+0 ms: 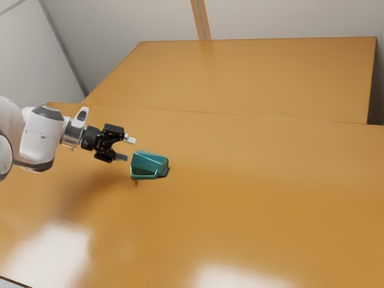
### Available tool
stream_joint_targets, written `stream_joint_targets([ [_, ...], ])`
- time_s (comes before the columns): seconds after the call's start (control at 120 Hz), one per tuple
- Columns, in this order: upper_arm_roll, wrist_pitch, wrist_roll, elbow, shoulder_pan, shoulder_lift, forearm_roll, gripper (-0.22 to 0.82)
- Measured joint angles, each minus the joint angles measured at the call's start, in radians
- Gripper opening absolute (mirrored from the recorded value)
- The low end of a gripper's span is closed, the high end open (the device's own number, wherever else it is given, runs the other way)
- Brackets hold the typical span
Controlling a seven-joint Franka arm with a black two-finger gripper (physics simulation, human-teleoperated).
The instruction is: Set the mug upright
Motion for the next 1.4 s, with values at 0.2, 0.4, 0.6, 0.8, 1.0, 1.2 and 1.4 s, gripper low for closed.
stream_joint_targets([
  [0.2,-0.001,0.019,0.069,-0.005,-0.009,0.028,-0.032,0.59],
  [0.4,-0.002,0.022,0.117,-0.01,-0.026,0.051,-0.064,0.59],
  [0.6,-0.004,0.023,0.15,-0.018,-0.052,0.058,-0.087,0.59],
  [0.8,-0.007,0.023,0.173,-0.021,-0.062,0.058,-0.099,0.38],
  [1.0,-0.012,0.019,0.182,-0.026,-0.067,0.057,-0.102,0.01],
  [1.2,-0.015,0.016,0.182,-0.025,-0.073,0.052,-0.109,-0.11],
  [1.4,-0.019,0.014,0.176,-0.012,-0.086,0.025,-0.116,-0.14],
])
